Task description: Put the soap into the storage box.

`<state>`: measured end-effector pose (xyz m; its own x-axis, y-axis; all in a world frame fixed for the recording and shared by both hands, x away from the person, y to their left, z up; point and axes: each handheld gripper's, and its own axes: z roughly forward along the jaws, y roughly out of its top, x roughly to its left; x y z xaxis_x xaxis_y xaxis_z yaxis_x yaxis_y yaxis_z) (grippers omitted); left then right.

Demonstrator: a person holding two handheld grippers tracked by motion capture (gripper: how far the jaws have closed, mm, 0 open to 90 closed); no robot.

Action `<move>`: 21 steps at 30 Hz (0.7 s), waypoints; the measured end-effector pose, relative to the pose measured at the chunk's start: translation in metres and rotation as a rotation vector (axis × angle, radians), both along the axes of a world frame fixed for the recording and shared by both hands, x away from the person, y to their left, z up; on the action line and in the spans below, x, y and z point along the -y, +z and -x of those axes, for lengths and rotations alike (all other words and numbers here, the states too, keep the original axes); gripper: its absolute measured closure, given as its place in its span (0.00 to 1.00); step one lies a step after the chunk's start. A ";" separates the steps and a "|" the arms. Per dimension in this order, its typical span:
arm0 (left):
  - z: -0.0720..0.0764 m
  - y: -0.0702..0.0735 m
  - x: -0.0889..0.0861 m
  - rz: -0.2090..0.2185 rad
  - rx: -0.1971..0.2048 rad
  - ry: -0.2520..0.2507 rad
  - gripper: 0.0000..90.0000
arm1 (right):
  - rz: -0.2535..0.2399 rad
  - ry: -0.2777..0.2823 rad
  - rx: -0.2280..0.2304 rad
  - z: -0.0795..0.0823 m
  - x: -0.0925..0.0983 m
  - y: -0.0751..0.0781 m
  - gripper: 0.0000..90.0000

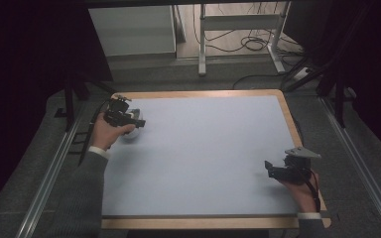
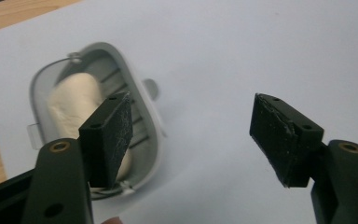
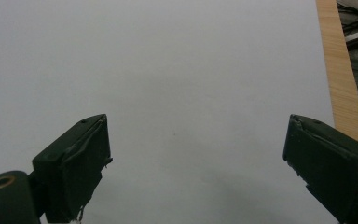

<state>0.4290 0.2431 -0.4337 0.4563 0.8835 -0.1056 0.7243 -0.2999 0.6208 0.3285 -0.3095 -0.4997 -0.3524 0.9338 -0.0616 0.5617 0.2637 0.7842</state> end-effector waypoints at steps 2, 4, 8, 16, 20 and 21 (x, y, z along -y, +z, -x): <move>0.007 0.000 0.002 0.006 0.008 -0.016 0.33 | -0.001 0.002 0.000 0.000 0.000 0.001 0.08; 0.014 -0.001 0.004 0.006 0.012 -0.032 0.32 | -0.002 0.002 0.000 0.000 0.000 0.001 0.08; 0.027 -0.005 0.008 0.013 0.018 -0.060 0.31 | 0.002 0.007 0.002 0.000 -0.002 0.001 0.08; 0.053 -0.022 0.020 0.043 0.025 -0.123 0.29 | -0.001 0.009 0.002 0.000 -0.002 0.001 0.08; 0.064 -0.037 0.029 0.042 0.016 -0.148 0.29 | 0.001 0.011 0.003 0.000 -0.002 0.001 0.08; 0.067 -0.040 0.031 0.044 0.012 -0.154 0.29 | 0.000 0.011 0.003 0.000 -0.002 0.001 0.08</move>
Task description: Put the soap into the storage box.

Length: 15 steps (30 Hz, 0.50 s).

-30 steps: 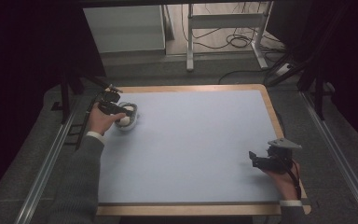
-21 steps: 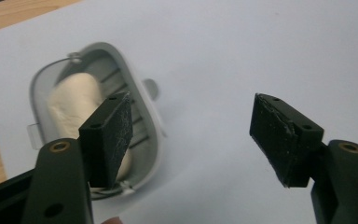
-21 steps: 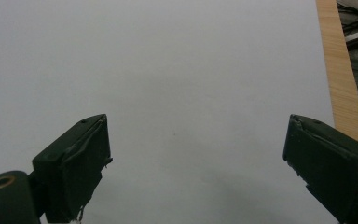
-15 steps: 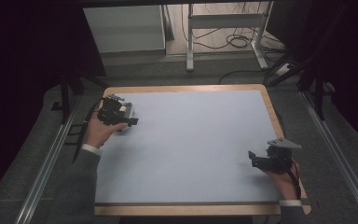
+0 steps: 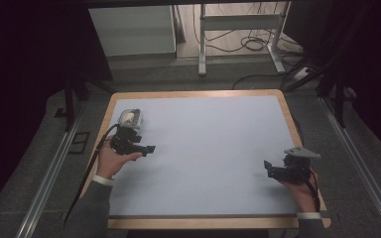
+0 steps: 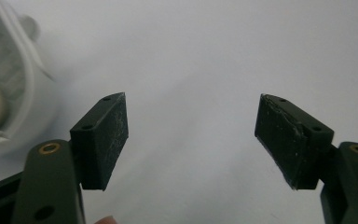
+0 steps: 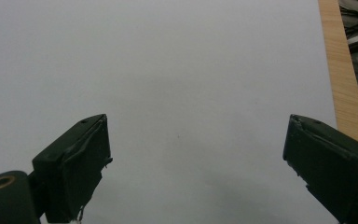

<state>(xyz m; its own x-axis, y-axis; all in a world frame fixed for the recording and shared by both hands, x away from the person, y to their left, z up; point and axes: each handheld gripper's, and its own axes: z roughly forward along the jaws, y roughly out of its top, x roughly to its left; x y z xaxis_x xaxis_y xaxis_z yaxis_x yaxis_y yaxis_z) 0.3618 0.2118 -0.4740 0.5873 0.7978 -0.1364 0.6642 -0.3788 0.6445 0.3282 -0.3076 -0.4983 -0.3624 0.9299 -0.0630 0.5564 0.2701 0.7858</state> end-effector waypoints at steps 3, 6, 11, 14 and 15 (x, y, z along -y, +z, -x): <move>0.008 -0.011 0.007 -0.009 0.010 -0.002 0.29 | 0.000 0.001 0.000 0.000 0.000 0.000 0.08; 0.016 -0.021 0.013 -0.009 -0.002 -0.012 0.28 | 0.001 0.000 0.000 0.000 0.000 0.000 0.08; 0.024 -0.033 0.015 0.010 -0.025 -0.022 0.28 | 0.003 0.003 0.000 0.000 0.000 0.000 0.08; 0.028 -0.037 0.014 0.032 -0.026 -0.022 0.28 | 0.004 0.004 -0.001 0.000 -0.001 0.000 0.08; 0.030 -0.038 0.014 0.043 -0.028 -0.018 0.28 | 0.004 0.004 -0.002 0.000 -0.001 -0.001 0.08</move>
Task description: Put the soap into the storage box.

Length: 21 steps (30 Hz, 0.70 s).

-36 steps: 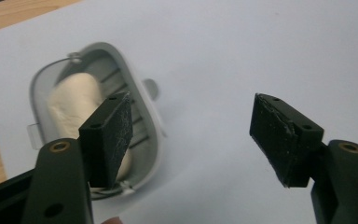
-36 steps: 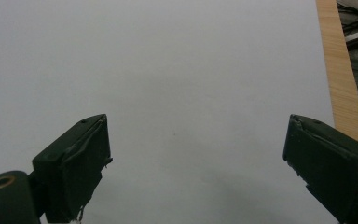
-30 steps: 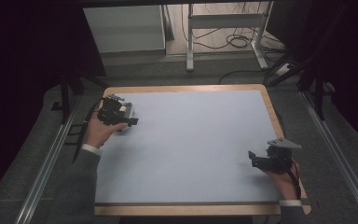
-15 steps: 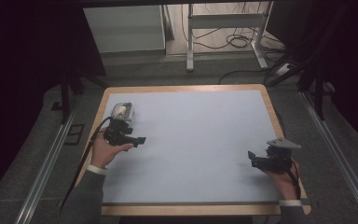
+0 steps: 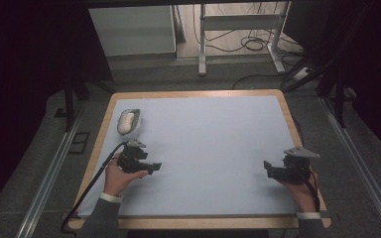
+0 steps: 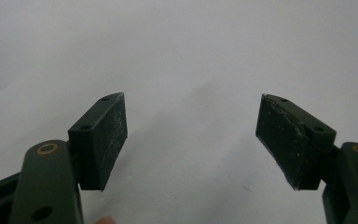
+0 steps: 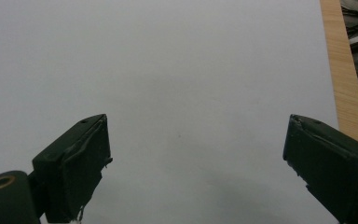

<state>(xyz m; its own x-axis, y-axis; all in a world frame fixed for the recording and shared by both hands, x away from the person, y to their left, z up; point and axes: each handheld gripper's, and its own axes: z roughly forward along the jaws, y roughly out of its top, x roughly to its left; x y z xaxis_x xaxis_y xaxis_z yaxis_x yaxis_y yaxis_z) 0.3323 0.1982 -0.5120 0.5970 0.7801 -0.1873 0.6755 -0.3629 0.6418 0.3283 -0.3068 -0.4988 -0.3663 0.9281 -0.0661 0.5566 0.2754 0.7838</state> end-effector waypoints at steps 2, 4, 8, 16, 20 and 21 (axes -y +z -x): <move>0.002 -0.003 0.000 0.011 -0.002 0.000 0.28 | 0.000 0.001 -0.001 0.000 0.000 0.000 0.08; 0.004 -0.005 0.000 0.010 -0.008 0.001 0.28 | 0.001 0.000 0.000 0.000 -0.001 0.000 0.08; 0.004 -0.005 0.000 0.015 -0.008 0.003 0.28 | 0.004 0.004 0.000 0.000 -0.001 0.000 0.08; 0.005 -0.004 -0.002 0.021 0.000 0.003 0.27 | 0.006 0.008 0.001 0.000 -0.003 0.000 0.08; 0.005 -0.004 -0.003 0.017 0.001 0.007 0.27 | 0.007 0.008 0.004 0.001 -0.003 0.001 0.08; 0.005 -0.004 -0.004 0.018 0.003 0.008 0.27 | 0.006 0.007 0.005 0.001 -0.003 0.001 0.08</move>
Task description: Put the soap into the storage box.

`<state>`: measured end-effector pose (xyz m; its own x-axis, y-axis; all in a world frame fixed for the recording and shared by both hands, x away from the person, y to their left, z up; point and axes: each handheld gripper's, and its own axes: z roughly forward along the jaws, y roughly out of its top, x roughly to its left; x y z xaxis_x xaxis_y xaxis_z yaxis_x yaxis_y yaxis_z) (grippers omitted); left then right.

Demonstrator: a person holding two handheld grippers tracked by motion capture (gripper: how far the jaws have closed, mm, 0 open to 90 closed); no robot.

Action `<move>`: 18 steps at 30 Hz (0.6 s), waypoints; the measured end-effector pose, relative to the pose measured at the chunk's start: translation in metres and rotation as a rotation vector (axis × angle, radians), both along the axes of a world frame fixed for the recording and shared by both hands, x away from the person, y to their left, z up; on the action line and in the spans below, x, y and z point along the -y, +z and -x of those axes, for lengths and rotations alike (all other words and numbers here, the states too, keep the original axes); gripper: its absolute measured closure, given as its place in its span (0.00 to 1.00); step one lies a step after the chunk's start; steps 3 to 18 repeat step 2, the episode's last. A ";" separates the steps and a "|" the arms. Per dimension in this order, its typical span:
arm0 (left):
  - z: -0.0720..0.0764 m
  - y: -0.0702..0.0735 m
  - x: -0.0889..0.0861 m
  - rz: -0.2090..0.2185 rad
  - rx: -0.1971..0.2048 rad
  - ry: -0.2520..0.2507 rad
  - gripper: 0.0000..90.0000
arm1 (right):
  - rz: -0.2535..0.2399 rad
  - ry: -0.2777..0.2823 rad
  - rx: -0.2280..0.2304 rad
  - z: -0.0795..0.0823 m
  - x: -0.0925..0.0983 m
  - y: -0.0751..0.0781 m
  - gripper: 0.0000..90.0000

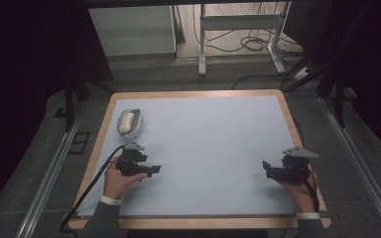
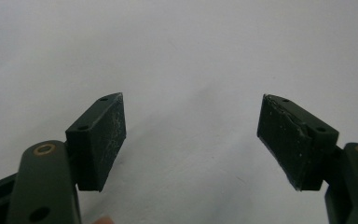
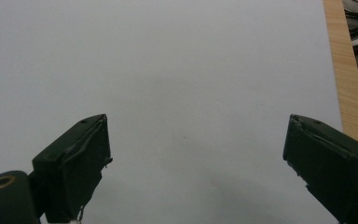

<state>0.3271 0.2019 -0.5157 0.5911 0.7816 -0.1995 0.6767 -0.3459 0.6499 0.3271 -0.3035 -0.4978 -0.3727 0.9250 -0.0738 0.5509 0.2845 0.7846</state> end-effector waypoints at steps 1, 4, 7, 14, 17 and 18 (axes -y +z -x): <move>0.000 0.000 -0.001 0.001 0.001 0.000 0.27 | 0.000 0.000 0.003 0.000 0.000 0.000 0.08; 0.000 0.000 -0.001 0.001 0.001 0.000 0.27 | 0.000 0.000 0.003 0.000 0.000 0.000 0.08; 0.000 0.000 -0.001 0.001 0.001 0.000 0.27 | 0.000 0.000 0.003 0.000 0.000 0.000 0.08; 0.000 0.000 -0.001 0.001 0.001 0.000 0.27 | 0.000 0.000 0.003 0.000 0.000 0.000 0.08; 0.000 0.000 -0.001 0.001 0.001 0.000 0.27 | 0.000 0.000 0.003 0.000 0.000 0.000 0.08; 0.000 0.000 -0.001 0.001 0.001 0.000 0.27 | 0.000 0.000 0.003 0.000 0.000 0.000 0.08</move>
